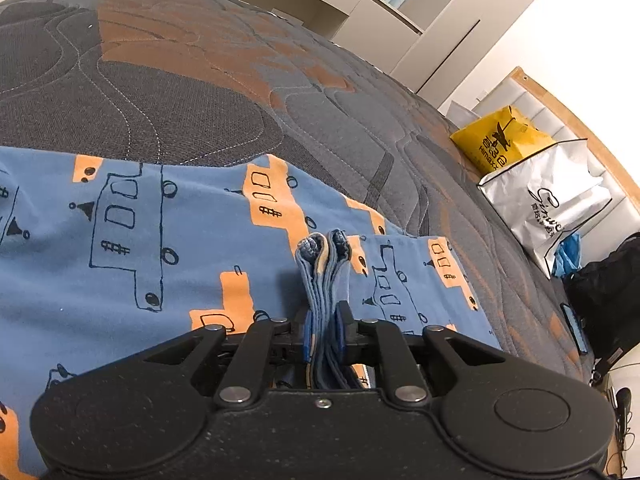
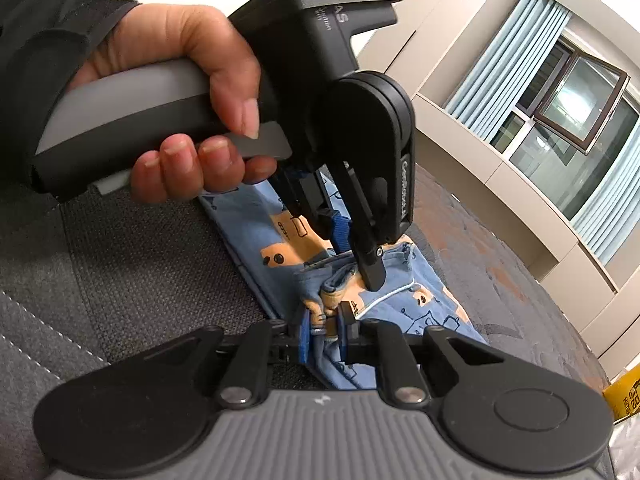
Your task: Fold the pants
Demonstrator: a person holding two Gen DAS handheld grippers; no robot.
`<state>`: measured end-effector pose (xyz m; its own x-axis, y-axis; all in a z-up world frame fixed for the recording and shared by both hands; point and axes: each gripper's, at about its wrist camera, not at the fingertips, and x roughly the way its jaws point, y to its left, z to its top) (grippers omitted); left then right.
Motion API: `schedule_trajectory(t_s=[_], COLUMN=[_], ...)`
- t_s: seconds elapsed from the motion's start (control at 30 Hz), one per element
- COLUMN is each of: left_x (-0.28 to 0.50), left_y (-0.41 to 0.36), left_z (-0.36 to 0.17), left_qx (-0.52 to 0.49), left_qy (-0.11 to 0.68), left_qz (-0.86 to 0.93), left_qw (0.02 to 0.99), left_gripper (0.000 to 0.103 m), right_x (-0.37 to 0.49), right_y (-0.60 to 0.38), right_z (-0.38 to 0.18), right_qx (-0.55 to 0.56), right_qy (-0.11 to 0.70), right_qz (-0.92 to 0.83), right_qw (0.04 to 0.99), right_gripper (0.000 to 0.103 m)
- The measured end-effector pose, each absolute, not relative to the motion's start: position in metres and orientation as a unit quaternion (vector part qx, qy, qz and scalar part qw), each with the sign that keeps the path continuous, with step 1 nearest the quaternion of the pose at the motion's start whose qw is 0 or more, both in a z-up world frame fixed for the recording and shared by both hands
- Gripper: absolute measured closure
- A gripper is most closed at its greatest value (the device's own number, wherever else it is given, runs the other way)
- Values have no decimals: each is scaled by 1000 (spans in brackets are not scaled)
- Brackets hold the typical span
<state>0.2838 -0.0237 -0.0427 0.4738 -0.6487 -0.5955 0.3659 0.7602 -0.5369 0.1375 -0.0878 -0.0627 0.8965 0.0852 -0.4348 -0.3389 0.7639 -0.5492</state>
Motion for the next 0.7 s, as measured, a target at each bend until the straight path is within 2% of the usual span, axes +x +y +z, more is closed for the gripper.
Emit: schedule_trajectory(t_s=[0.03,0.07,0.1,0.13,0.2,0.23,0.3,0.33,0.4,0.53,0.7], left_x=[282,281,279,276,270,265,258,256,253,254,263], left_y=[-25,-24,-24,-26,-23,-23,-28,-32,-45,-70,-77], left_z=[-42,-39,-36,-32,-23,-19,-13,-11,-11,-19,-33], left_qx=[-171,-169,-166,-161,-147,-135,-107,-93,-64,-9,19], left_qy=[414,412,406,398,374,356,327,318,301,294,300], left_qz=[-299,-292,-284,-273,-240,-219,-190,-181,-167,-147,-108], left_qw=[842,846,853,861,884,898,919,926,937,945,948], left_gripper=[86,80,69,61,27,23,15,13,1,1,1], right_x=[138,138,134,131,125,120,112,111,116,152,209], right_y=[-89,-90,-86,-91,-102,-114,-138,-153,-178,-219,-244], right_z=[-62,-61,-58,-55,-52,-48,-43,-41,-39,-35,-39], right_qx=[-321,-317,-315,-311,-302,-295,-282,-277,-271,-264,-261], right_qy=[195,192,188,183,174,167,156,154,153,146,164], right_qz=[116,119,121,122,120,109,76,49,-1,-81,-94], right_qw=[919,921,923,925,930,934,944,947,950,950,946], right_gripper=[84,73,60,54,33,27,8,6,2,0,0])
